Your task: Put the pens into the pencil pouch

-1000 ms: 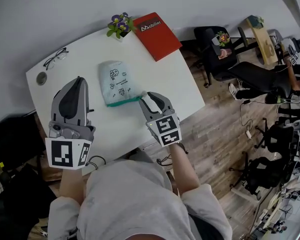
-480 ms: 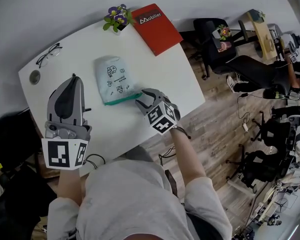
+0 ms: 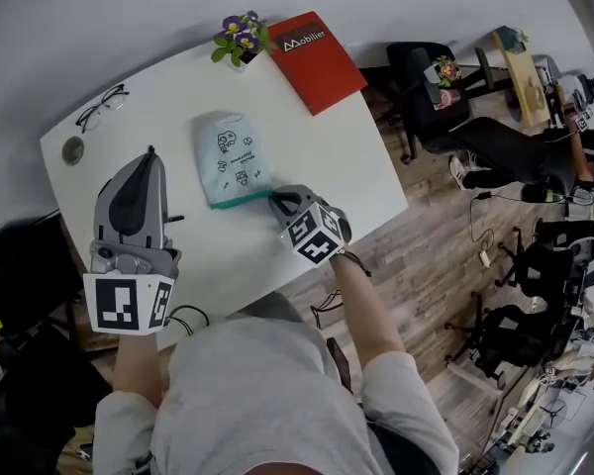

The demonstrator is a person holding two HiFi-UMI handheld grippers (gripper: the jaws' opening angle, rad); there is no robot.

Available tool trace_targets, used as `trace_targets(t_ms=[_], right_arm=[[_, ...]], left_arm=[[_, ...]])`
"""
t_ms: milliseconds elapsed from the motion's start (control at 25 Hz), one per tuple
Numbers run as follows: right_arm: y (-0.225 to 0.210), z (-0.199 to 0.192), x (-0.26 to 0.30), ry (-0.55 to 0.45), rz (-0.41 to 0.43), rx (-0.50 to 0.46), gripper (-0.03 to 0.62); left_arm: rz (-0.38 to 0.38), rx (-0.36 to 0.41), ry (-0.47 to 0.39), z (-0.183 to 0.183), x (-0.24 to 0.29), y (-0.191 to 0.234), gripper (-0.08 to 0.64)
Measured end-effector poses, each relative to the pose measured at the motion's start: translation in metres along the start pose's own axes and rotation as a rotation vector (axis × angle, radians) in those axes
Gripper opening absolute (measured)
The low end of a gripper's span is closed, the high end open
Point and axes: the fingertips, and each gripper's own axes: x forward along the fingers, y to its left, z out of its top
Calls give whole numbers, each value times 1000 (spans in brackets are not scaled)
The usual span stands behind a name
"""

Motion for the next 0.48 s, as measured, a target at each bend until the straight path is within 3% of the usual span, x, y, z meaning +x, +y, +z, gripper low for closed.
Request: trace_targets(t_ms=[200,480], right_arm=[[6,29,-23,-134,5,79,35],[3,102,-81,-411,-2,178,35]], left_arm=[[19,13,-6,5,-8,2,25],[61,33,-38,19,-25,1,25]])
